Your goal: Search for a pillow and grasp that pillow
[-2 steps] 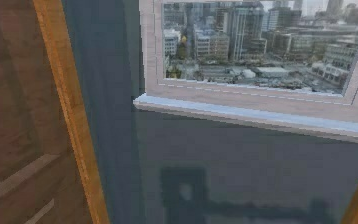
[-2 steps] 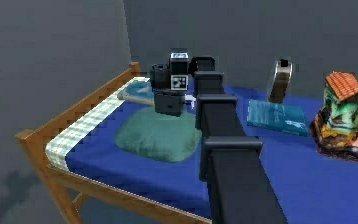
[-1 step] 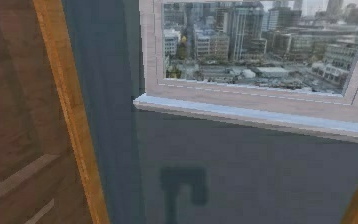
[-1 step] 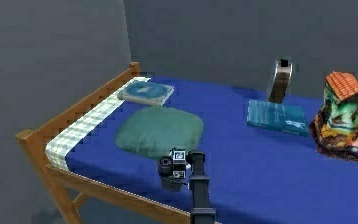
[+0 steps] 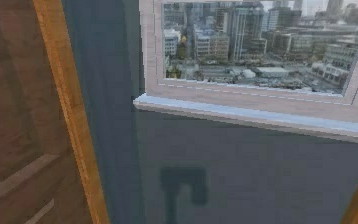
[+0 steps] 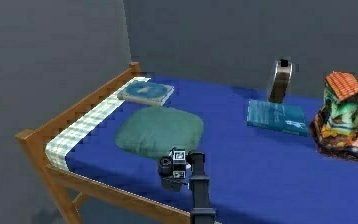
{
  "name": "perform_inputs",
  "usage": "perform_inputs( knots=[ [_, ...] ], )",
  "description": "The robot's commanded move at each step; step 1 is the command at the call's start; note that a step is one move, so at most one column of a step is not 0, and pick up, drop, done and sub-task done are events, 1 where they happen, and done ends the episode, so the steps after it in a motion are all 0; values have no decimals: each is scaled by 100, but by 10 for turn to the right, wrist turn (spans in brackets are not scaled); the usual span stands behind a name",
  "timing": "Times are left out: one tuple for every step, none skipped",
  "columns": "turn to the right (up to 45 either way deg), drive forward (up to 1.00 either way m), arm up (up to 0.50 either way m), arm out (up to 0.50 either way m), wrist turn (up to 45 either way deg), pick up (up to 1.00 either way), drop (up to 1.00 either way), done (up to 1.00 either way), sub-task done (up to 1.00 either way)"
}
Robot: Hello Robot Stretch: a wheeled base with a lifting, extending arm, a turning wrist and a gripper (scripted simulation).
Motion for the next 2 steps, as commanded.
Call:
perform_inputs(
  knots=[
    [0,0,10,0,0,0,0,0,0],
    [0,0,0,0,0,0,0,100,0]
  ],
)
